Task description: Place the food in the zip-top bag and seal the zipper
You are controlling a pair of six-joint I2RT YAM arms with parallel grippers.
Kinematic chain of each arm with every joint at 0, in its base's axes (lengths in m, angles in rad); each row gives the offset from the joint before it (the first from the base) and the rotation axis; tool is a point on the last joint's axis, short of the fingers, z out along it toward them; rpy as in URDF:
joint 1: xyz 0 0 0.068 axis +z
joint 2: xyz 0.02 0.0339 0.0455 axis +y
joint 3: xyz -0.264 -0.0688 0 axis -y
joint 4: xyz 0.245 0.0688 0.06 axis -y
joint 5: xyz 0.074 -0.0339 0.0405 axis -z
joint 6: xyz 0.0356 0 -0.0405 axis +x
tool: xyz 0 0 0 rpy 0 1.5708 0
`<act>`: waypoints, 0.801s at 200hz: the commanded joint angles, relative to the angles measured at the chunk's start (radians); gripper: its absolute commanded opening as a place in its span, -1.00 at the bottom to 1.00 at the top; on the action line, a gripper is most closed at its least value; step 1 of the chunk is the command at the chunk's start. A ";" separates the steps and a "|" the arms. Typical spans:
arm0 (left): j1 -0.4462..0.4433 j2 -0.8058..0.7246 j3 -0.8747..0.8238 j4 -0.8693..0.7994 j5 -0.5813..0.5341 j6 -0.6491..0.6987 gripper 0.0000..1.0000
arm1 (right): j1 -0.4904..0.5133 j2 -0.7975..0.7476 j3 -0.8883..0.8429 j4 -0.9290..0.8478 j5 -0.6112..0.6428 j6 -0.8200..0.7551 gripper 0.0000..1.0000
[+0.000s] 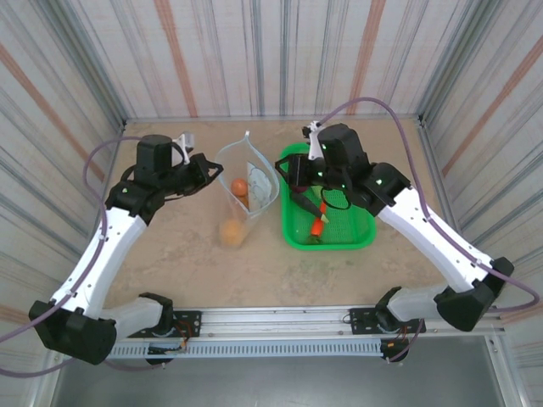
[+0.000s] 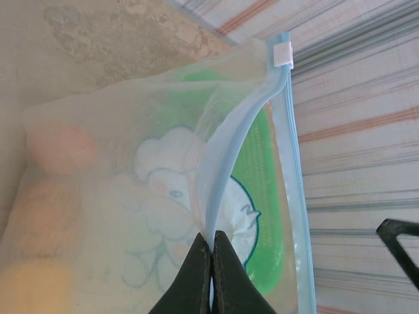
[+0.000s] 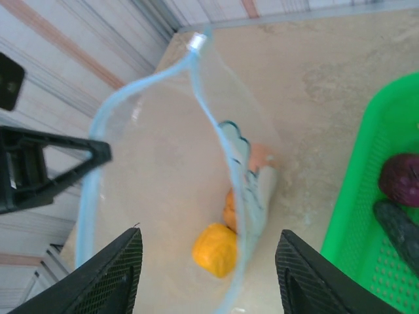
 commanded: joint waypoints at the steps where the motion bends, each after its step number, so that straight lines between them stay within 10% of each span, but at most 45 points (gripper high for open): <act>1: 0.007 -0.013 0.039 -0.027 -0.014 0.041 -1.00 | -0.031 -0.023 -0.080 -0.067 0.003 0.007 0.18; 78: 0.005 0.042 -0.049 0.105 0.044 -0.024 -1.00 | -0.214 0.205 -0.183 -0.106 -0.022 -0.111 0.12; 160: -0.009 0.073 -0.040 0.145 0.093 -0.023 -1.00 | -0.275 0.649 0.121 -0.093 -0.041 -0.125 0.31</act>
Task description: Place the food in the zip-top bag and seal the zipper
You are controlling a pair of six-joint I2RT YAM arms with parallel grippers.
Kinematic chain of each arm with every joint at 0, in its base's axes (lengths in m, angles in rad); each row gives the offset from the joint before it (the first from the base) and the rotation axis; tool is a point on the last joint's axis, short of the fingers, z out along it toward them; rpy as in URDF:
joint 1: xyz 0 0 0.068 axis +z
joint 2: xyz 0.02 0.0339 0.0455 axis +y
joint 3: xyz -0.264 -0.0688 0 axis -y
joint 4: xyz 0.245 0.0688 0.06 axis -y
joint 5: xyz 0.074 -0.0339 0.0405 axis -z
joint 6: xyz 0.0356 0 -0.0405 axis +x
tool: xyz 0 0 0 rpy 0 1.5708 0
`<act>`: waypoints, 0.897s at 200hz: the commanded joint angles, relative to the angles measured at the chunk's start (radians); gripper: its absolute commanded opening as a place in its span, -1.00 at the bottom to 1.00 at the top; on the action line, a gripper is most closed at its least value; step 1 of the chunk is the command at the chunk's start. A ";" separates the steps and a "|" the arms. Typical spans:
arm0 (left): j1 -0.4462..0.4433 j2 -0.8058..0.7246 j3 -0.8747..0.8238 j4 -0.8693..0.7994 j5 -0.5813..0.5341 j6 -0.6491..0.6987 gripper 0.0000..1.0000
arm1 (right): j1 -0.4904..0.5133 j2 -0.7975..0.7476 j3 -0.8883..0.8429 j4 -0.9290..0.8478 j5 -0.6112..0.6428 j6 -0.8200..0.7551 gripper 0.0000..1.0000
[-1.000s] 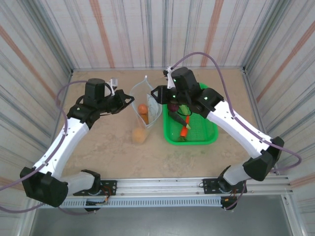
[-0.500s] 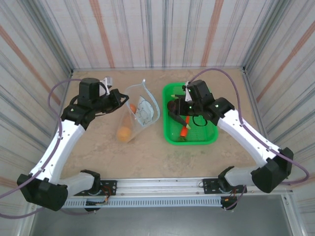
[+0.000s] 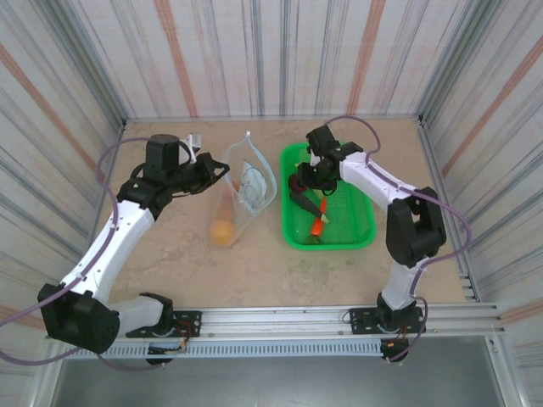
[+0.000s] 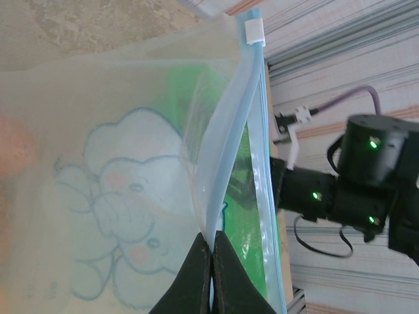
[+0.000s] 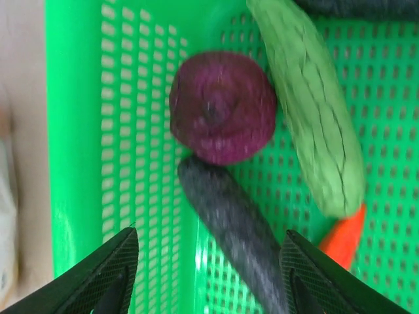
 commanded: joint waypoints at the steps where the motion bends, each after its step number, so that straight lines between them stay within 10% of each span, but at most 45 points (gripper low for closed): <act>1: -0.009 0.004 0.013 0.023 0.031 0.009 -1.00 | -0.007 0.104 0.082 -0.018 -0.004 -0.016 0.32; 114: -0.013 0.022 0.025 0.011 0.033 0.030 -1.00 | -0.047 0.369 0.267 -0.077 0.019 -0.009 0.36; 179: -0.015 0.021 0.036 -0.009 0.022 0.034 -1.00 | -0.053 0.129 0.103 0.011 -0.009 0.006 0.08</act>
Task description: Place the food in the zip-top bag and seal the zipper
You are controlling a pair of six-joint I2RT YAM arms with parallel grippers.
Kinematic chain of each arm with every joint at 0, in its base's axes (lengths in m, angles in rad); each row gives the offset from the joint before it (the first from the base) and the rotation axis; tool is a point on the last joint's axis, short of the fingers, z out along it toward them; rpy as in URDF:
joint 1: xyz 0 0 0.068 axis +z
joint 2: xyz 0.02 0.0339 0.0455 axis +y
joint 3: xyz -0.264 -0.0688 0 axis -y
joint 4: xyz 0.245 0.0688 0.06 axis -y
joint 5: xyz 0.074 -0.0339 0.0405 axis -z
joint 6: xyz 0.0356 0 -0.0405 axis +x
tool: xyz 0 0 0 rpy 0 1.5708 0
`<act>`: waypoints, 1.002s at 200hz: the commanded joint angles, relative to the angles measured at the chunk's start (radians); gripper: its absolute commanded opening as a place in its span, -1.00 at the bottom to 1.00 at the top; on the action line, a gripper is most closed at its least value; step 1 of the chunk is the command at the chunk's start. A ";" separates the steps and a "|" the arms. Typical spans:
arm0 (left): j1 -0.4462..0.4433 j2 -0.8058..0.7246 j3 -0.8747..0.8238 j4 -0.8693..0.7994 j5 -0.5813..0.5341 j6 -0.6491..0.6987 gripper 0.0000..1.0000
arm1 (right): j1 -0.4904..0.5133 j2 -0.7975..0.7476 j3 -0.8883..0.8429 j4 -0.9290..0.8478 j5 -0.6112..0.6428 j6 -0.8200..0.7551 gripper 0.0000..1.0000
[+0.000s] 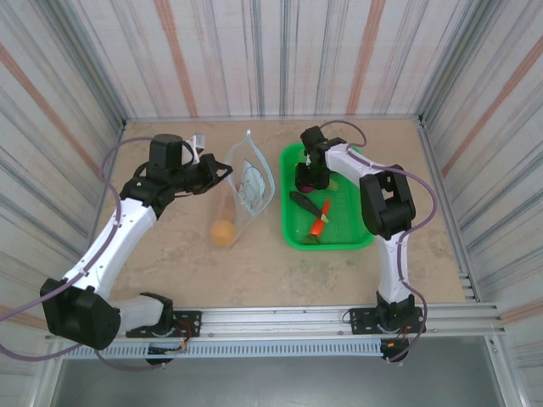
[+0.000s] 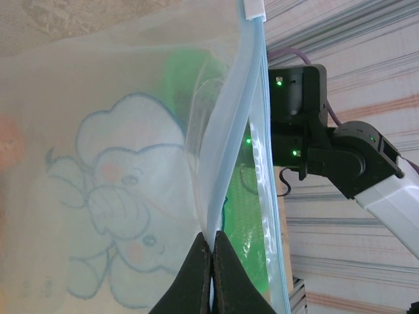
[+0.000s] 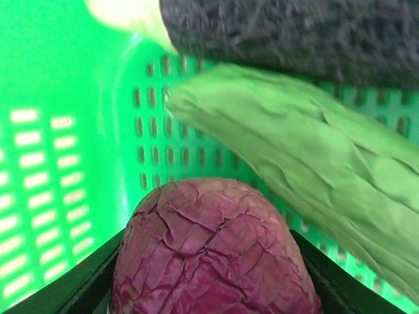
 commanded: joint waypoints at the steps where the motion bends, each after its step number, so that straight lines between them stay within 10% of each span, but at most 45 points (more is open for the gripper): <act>1: -0.007 -0.001 0.034 -0.011 0.004 0.022 -1.00 | -0.003 -0.158 -0.055 0.022 -0.016 0.008 0.08; 92: -0.006 0.007 0.050 -0.021 0.015 0.006 -1.00 | 0.103 -0.585 -0.049 0.029 -0.091 0.028 -0.02; 200: -0.005 0.013 0.064 -0.039 0.037 0.010 -1.00 | 0.426 -0.475 0.076 -0.044 0.002 -0.029 0.01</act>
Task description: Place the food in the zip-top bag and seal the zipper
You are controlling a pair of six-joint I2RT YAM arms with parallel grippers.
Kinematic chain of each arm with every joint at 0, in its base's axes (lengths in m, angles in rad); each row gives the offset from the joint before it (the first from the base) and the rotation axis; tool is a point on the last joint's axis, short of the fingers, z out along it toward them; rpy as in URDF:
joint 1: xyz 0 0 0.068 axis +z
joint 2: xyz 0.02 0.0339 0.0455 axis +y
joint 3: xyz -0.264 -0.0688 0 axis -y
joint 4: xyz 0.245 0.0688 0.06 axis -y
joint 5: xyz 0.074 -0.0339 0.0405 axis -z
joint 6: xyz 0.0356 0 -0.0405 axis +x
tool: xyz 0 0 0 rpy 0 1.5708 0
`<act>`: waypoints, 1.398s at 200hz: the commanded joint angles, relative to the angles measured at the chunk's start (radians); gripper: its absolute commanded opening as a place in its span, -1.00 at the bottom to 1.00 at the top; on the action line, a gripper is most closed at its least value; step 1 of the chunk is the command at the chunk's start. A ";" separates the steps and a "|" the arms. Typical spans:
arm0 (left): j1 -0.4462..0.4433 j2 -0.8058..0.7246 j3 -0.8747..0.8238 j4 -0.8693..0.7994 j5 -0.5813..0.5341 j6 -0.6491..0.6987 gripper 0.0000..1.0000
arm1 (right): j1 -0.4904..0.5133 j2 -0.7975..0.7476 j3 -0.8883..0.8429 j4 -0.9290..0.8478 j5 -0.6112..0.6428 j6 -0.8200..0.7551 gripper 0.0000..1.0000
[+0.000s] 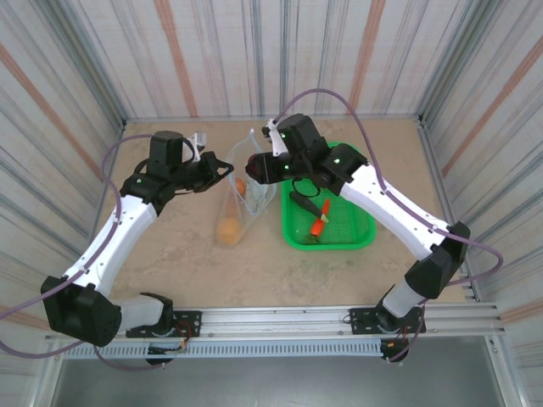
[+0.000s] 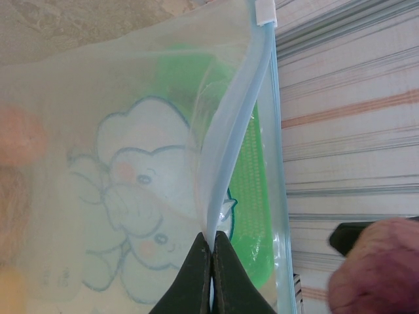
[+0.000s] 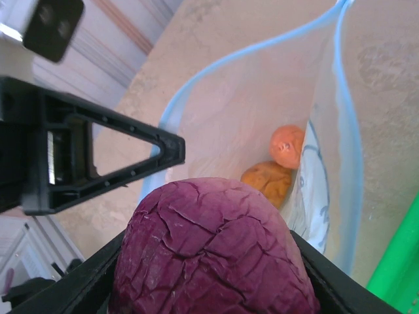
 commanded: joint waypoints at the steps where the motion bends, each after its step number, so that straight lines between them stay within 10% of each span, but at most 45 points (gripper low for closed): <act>1: -0.006 -0.005 0.030 -0.016 0.019 0.006 -1.00 | 0.025 0.053 0.021 -0.062 0.042 -0.026 0.01; 85: 0.000 -0.011 0.038 -0.023 0.021 0.008 -1.00 | 0.042 0.114 0.023 -0.110 0.029 -0.015 0.45; 180: 0.004 -0.028 0.024 -0.050 0.010 0.031 -1.00 | -0.021 -0.039 0.118 -0.173 0.088 -0.031 0.20; 279: 0.005 -0.095 -0.008 -0.084 -0.021 0.087 -1.00 | -0.320 -0.047 -0.235 -0.180 0.091 -0.223 0.17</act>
